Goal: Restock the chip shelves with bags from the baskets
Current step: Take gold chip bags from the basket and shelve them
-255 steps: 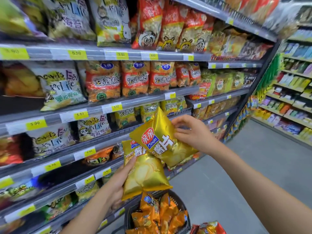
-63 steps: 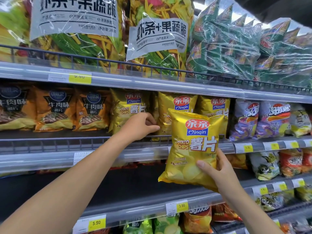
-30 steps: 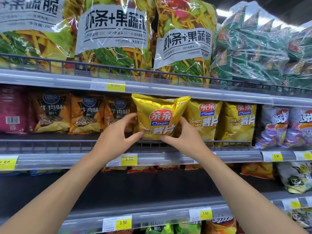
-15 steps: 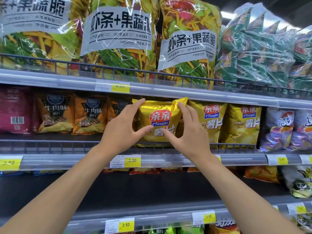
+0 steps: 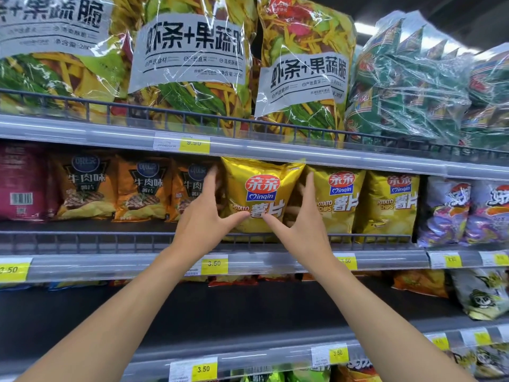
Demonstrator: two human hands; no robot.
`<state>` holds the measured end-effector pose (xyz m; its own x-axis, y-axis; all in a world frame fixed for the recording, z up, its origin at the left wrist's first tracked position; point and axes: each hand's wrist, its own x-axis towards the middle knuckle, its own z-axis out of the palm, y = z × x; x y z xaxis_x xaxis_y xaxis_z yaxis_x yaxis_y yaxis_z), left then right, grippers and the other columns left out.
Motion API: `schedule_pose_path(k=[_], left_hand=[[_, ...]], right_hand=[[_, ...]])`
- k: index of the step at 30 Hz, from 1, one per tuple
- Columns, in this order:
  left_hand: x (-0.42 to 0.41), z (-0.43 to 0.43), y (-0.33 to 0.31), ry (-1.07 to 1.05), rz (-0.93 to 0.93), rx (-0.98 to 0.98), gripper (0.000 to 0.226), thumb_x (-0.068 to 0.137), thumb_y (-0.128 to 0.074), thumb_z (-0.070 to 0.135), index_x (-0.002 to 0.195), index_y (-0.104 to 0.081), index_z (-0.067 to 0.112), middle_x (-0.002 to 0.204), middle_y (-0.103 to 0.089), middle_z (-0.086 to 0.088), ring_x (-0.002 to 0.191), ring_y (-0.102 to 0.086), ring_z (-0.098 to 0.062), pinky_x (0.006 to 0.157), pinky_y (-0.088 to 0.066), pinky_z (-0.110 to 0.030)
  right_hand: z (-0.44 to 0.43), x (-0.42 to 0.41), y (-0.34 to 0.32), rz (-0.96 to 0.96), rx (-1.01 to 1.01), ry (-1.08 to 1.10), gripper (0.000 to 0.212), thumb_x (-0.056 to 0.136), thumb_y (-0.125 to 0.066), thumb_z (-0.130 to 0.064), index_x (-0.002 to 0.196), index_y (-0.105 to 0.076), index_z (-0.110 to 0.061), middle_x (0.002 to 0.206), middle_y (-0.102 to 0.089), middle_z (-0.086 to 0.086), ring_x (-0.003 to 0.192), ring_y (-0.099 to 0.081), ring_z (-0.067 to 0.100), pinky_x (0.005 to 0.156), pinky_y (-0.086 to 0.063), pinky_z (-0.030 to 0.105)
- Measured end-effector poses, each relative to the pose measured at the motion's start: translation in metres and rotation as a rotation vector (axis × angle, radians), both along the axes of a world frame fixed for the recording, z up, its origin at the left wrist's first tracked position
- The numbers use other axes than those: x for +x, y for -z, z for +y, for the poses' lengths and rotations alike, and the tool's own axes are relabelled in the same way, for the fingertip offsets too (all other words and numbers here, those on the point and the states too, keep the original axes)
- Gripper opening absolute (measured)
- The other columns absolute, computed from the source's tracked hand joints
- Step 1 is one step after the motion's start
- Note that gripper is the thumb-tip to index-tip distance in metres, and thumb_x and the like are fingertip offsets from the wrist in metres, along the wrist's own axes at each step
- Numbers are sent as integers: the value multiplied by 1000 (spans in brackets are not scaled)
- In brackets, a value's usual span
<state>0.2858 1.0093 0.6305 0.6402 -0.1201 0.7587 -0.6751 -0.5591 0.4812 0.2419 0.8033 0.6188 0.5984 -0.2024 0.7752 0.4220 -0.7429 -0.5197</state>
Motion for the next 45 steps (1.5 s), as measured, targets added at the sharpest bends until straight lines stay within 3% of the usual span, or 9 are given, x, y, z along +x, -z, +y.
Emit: schedule_pose_path(k=[2,5,13,20,27,36,41,43,45], left_hand=[[5,-1,1,-42,68,109,87,87,-66,68,159,-30,35,149,-58,6,133,-58,-22,102,-52,-43],[6,-1,-1,-45,114,175,73,91,-56,73,154,-39,40,143,-63,7,129,-60,-24,101,-52,-44],[3,1,-10,-74,88,259,69,90,-50,78,146,-48,38,129,-70,9,112,-67,-21,90,-58,-44],[5,1,-21,-28,201,250,69,92,-47,78,143,-53,31,131,-68,4,117,-65,-24,93,-54,-41],[5,-6,-33,-53,233,261,90,91,-44,82,154,-46,17,147,-60,-6,132,-58,-30,103,-50,-46],[10,-10,-23,-57,224,309,99,86,-35,90,154,-46,18,143,-63,-5,127,-61,-30,99,-54,-50],[3,-6,-9,-176,150,418,85,90,-37,86,144,-52,22,130,-68,-1,115,-66,-27,86,-55,-42],[-3,-4,-1,-234,93,442,85,91,-37,84,147,-48,21,133,-67,-3,120,-63,-28,89,-55,-44],[-10,-2,11,-280,4,450,87,93,-36,80,153,-41,18,146,-59,-4,136,-52,-28,104,-49,-46]], right_hand=[[-2,1,7,71,-31,30,102,85,-68,-65,161,-4,-39,154,-48,-14,127,-58,9,102,-55,45],[1,-2,11,114,-116,65,67,95,-56,-64,152,-34,-37,138,-61,-17,122,-60,8,97,-57,38],[3,-4,7,118,-144,104,48,102,-44,-61,144,-42,-39,133,-62,-18,118,-61,7,95,-57,40],[10,2,-8,176,-118,92,47,102,-39,-62,138,-48,-33,126,-65,-14,111,-63,10,91,-56,41],[1,2,-17,212,-70,149,55,99,-36,-71,136,-49,-32,124,-65,-12,108,-63,14,91,-55,47],[-4,4,-3,187,-23,159,61,101,-37,-66,145,-51,-25,130,-65,-10,113,-62,10,93,-56,40],[-9,2,3,176,16,105,64,100,-42,-64,148,-49,-22,135,-64,-7,120,-61,11,99,-56,41],[-12,-5,8,167,14,98,62,102,-47,-58,151,-47,-21,138,-63,-6,123,-60,12,102,-54,40],[-18,-16,17,143,-34,108,56,102,-52,-51,149,-48,-21,138,-62,-6,125,-57,11,105,-52,37]])
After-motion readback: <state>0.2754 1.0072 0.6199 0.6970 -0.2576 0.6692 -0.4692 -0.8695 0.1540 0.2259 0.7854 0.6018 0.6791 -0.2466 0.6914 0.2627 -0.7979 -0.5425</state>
